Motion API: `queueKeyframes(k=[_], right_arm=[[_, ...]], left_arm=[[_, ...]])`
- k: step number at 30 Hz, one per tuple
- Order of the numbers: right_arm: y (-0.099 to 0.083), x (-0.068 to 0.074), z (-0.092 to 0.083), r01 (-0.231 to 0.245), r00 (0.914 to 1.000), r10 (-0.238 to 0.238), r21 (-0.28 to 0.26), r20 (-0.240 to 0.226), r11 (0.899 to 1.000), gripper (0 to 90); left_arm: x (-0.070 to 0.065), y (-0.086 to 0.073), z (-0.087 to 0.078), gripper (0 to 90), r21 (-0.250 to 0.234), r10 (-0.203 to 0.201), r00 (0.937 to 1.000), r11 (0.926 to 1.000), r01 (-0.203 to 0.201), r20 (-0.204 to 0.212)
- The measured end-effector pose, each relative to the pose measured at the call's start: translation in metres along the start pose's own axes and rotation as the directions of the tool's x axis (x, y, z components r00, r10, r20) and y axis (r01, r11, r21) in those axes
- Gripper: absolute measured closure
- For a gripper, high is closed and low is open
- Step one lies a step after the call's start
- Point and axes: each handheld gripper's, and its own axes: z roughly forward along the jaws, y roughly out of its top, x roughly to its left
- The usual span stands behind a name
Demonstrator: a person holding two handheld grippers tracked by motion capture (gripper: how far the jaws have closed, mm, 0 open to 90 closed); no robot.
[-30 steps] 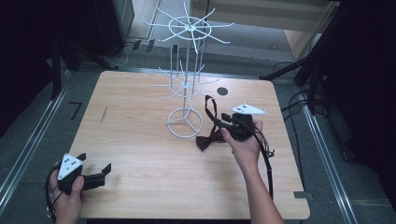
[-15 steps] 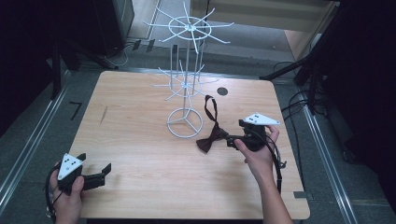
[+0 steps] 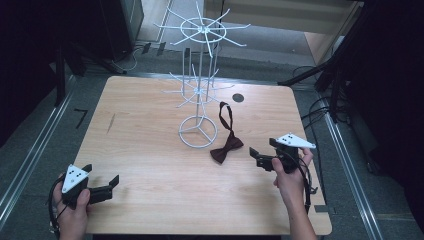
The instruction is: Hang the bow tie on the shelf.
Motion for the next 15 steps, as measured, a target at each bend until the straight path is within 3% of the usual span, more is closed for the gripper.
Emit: queueKeyframes(k=[15], right_arm=[[-0.042, -0.03, -0.024, -0.06, 0.9962, 0.06, -0.005, 0.063, 0.998, 15.3]], left_arm=[[-0.001, 0.0, 0.0, 0.1, -0.004, 0.001, 1.0, 1.0, -0.001, -0.001]])
